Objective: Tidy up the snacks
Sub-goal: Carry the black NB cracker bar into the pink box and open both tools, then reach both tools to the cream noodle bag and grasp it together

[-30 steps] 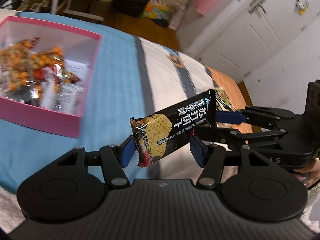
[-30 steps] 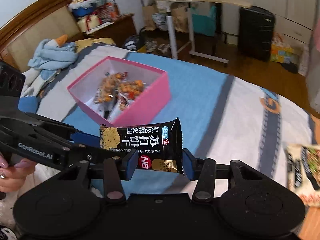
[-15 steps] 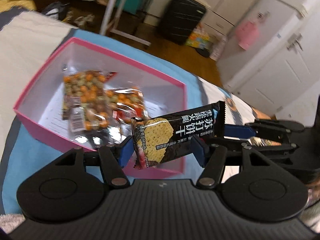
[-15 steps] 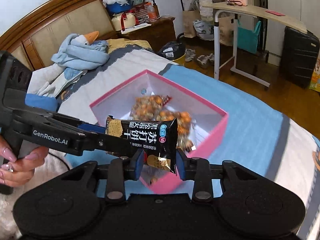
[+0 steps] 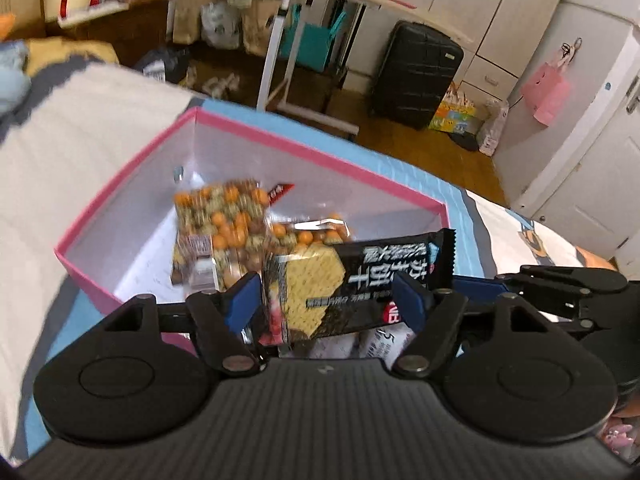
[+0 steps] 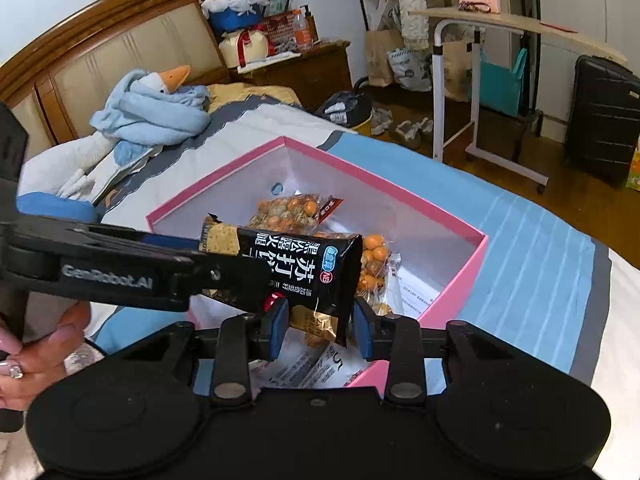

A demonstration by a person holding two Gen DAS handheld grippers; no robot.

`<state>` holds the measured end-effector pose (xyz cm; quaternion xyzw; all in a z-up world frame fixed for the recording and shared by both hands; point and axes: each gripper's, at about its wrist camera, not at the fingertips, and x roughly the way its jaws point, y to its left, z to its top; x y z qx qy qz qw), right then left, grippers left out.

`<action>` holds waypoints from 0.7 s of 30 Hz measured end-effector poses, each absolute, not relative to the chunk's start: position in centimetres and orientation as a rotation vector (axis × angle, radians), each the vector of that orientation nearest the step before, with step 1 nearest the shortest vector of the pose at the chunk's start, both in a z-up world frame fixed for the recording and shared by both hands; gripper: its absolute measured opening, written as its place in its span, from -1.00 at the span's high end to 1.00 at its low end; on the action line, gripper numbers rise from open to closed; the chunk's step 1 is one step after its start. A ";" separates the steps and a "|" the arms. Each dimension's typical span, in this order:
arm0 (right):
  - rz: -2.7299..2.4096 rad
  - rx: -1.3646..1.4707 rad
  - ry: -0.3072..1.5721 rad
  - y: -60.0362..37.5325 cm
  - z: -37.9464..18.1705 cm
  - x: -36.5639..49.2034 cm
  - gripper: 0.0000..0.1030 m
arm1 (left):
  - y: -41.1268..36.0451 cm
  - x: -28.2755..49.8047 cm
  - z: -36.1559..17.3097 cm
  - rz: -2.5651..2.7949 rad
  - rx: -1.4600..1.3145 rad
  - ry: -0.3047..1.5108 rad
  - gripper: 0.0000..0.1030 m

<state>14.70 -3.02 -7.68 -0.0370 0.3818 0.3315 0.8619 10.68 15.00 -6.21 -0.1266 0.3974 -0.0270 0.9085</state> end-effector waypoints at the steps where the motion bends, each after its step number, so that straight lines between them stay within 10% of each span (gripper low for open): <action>1: 0.681 -0.087 0.791 -3.0 -7.8 14.6 0.18 | 14.8 10.5 -6.1 -0.042 -0.236 0.811 -0.39; 21: 0.510 -0.171 0.613 -14.7 1.1 3.8 -0.10 | 10.2 5.2 -0.1 -0.201 -0.166 0.729 -0.39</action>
